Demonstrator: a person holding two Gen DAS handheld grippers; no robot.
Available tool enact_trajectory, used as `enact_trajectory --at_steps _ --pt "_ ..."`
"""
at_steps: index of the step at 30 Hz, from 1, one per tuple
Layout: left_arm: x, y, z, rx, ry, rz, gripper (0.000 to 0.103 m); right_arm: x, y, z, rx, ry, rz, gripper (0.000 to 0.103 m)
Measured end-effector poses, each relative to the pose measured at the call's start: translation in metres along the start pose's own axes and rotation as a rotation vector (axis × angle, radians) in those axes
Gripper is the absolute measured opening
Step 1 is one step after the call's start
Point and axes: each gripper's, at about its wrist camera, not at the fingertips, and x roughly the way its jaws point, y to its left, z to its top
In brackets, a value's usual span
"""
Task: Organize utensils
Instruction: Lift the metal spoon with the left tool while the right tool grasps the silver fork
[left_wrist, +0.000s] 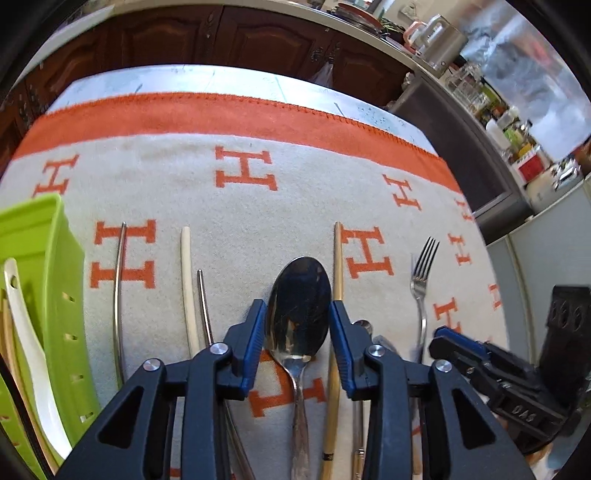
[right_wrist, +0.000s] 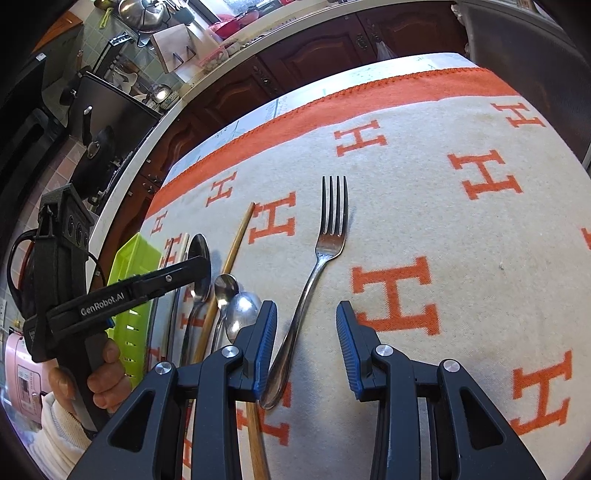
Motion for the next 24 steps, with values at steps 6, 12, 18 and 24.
enact_trajectory --at_steps 6,12,18,24 --pt "0.002 -0.018 -0.003 0.084 -0.029 0.083 0.009 0.002 0.002 0.000 -0.005 -0.006 -0.006 0.034" --pt "-0.010 -0.035 -0.005 0.135 -0.057 0.127 0.000 0.004 0.007 0.000 -0.016 -0.011 -0.029 0.034" --pt "-0.036 -0.026 -0.009 0.095 -0.077 0.100 0.000 0.011 0.014 0.006 -0.041 -0.026 -0.068 0.034" --pt "-0.076 -0.010 -0.014 0.040 -0.118 0.073 0.000 0.022 0.036 0.008 -0.145 -0.040 -0.194 0.030"
